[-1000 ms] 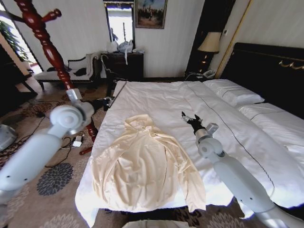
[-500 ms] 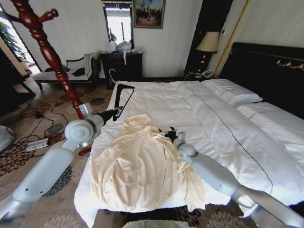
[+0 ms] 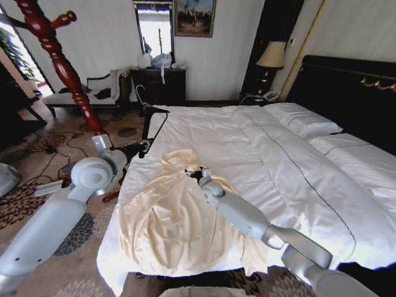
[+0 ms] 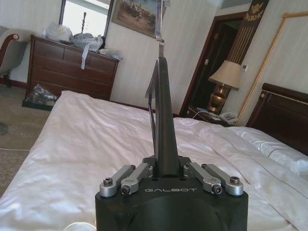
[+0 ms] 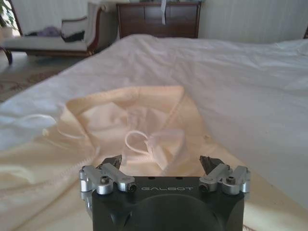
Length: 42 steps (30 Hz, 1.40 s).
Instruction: Pick up the clothes from the bed and hang them on the clothes hanger.
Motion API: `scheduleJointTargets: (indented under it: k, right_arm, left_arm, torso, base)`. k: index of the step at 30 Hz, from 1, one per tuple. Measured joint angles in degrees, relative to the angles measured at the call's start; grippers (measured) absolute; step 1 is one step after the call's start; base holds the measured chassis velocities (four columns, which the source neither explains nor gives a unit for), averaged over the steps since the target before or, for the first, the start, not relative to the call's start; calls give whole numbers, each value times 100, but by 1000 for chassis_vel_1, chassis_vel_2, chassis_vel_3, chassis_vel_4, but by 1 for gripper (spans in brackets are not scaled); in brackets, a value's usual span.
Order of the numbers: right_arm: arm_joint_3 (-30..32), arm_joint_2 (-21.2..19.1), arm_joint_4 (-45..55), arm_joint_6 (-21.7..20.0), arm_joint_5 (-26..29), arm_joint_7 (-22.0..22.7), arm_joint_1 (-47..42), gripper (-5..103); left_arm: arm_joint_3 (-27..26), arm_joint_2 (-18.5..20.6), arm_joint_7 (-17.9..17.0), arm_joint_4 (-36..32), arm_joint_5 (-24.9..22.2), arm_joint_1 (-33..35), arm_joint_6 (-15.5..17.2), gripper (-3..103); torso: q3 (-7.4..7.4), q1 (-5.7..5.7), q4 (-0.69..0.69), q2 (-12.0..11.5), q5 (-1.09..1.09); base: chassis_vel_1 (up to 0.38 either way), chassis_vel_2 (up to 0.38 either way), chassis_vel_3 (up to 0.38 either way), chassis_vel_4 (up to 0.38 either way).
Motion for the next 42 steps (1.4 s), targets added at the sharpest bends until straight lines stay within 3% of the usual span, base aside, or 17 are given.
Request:
scheduleJointTargets:
  k: [4, 7, 10, 11, 13, 20, 22, 25, 29, 37, 42]
  right_arm:
    - [10, 17, -80, -111, 3, 53, 15, 83]
    - [27, -44, -118, -106, 4, 42, 25, 66]
    - [33, -70, -101, -75, 10, 31, 29, 61]
    - [61, -68, -93, -50, 24, 34, 34, 50]
    - [79, -63, -96, -41, 31, 41, 39, 50]
    - [95, -176, -149, -100, -51, 21, 49, 18]
    - [103, -193, -158, -97, -87, -2, 49, 18]
    - [211, -339, -202, 172, -287, -215, 44, 3]
    - [561, -473, -260, 652, -527, -421, 29, 1]
    - [1202, -865, -148, 1161, -352, -711, 183, 1]
    - [1440, -1319, 276, 1328, 28, -842, 337, 1]
  left_arm:
    - [-28, 15, -1, -11, -16, 2, 17, 21]
    - [-69, 18, 2, -7, -33, 14, 25, 21]
    - [-77, 9, 3, 9, -33, 29, 30, 21]
    - [-77, -7, 7, 17, -29, 46, 37, 21]
    - [-76, -18, 8, 21, -22, 55, 40, 21]
    - [-19, -36, 9, -29, -38, 55, 49, 21]
    - [-20, -36, 9, -39, -48, 59, 45, 21]
    - [-73, -33, -1, -130, -160, 139, -12, 21]
    - [-120, -59, -48, -287, -355, 346, 16, 21]
    - [57, -292, 84, -616, -553, 809, 20, 21]
    - [430, -728, 716, -797, -594, 1343, 294, 21]
  torso:
    - [0, 0, 0, 0, 1]
    - [0, 0, 0, 0, 1]
    - [0, 0, -1, 0, 1]
    - [0, 0, 0, 0, 1]
    - [0, 0, 0, 0, 1]
    - [0, 0, 0, 0, 1]
    - [0, 0, 0, 0, 2]
    - [0, 0, 1, 0, 2]
    - [0, 0, 0, 0, 3]
    - [0, 0, -1, 0, 2]
    - [-1, 0, 2, 0, 3]
  base:
    - [0, 0, 0, 0]
    - [0, 0, 0, 0]
    - [0, 0, 0, 0]
    - [0, 0, 0, 0]
    - [0, 0, 0, 0]
    - [0, 0, 0, 0]
    - [0, 0, 0, 0]
    - [0, 0, 0, 0]
    - [0, 0, 0, 0]
    - [0, 0, 0, 0]
    - [0, 0, 0, 0]
